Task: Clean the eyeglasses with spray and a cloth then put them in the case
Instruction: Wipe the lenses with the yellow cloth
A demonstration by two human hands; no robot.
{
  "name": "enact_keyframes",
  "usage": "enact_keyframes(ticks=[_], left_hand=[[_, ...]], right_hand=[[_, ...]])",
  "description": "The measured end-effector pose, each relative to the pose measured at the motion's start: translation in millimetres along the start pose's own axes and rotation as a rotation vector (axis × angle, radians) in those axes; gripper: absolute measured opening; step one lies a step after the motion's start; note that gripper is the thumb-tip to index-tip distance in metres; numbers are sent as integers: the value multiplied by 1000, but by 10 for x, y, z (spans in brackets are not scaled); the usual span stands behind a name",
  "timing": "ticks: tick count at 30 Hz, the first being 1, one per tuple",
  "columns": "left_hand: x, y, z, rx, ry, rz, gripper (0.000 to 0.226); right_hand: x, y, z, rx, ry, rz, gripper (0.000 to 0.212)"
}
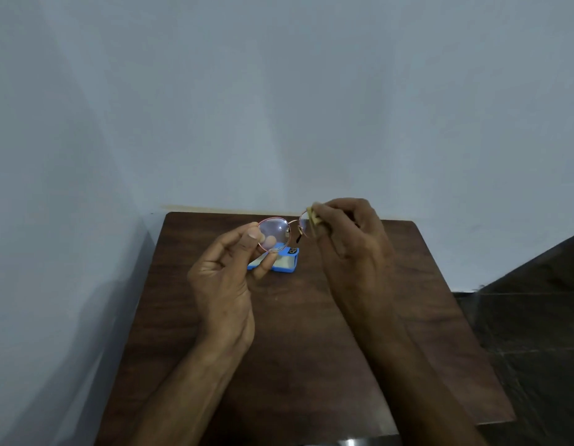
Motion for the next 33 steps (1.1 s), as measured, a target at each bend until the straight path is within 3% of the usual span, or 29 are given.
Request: enact_keyframes(ticks=[4, 8, 13, 19, 26, 33], left_hand=[[-16, 31, -8, -16, 8, 5, 9], [-26, 36, -26, -7, -16, -7, 8], [-58, 32, -24, -26, -16, 6, 22], [-120, -44, -97, -6, -23, 3, 20], [-316, -84, -157, -12, 0, -2, 10], [-617, -215, -299, 8, 33, 14, 9]], right_hand=[[-11, -196, -143, 83, -64, -21, 16], [79, -23, -52, -2, -14, -32, 12], [55, -180, -6, 85, -41, -66, 17], [148, -75, 35, 13, -21, -64, 15], [170, -328, -209, 167, -108, 55, 22], [404, -48, 94, 129, -55, -19, 17]])
Point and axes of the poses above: each hand's wrist, its own z-axis towards the middle knuckle, its own x-axis out of the back of the hand, y = z × x, the point moved 5 cm from there along z, towards the middle knuckle, and after that the axes turned 5 degrees about -y, right-handed, at the moved point
